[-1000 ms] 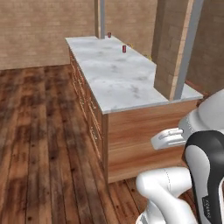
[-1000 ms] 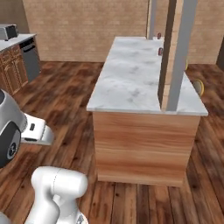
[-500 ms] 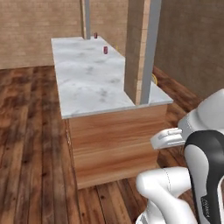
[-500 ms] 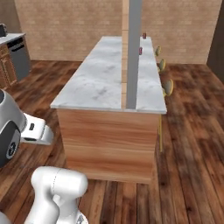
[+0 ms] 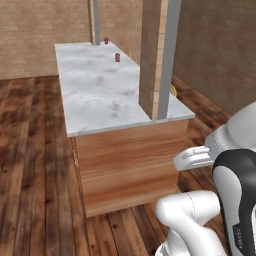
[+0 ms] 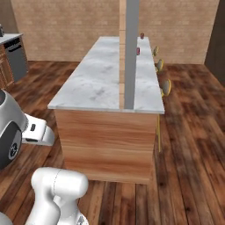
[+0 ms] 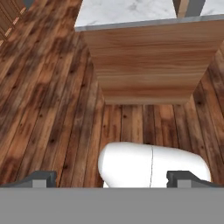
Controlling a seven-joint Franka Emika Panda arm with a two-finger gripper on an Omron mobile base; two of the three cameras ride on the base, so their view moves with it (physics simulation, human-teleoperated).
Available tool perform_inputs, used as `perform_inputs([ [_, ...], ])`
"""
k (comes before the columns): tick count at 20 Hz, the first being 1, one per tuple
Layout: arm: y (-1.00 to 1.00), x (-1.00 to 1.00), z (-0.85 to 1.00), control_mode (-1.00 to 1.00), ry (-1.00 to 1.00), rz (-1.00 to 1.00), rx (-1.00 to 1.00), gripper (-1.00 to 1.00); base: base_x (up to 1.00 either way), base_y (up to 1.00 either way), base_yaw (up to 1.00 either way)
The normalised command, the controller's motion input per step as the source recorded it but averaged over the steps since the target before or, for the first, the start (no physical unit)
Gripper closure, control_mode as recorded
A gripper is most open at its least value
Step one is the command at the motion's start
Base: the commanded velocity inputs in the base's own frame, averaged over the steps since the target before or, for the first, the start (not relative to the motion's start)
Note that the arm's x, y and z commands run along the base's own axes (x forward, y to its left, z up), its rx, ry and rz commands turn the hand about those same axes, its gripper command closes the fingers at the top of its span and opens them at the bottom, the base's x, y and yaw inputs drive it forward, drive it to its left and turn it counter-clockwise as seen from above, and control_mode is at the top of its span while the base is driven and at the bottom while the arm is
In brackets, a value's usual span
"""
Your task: Four empty soda cans are scattered around the kitchen. Gather all the cans and cluster them next to the stove for recycling.
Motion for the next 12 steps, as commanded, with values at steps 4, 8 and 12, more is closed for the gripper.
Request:
perform_inputs([
  [4,0.00,0.00,0.00,1.00,0.00,0.00,0.00,-1.00,-0.08,-1.00,0.04],
  [8,0.00,0.00,0.00,1.00,0.00,0.00,0.00,-1.00,-0.12,-1.00,0.05],
  [12,0.00,0.00,0.00,1.00,0.00,0.00,0.00,-1.00,-0.17,-1.00,0.04],
])
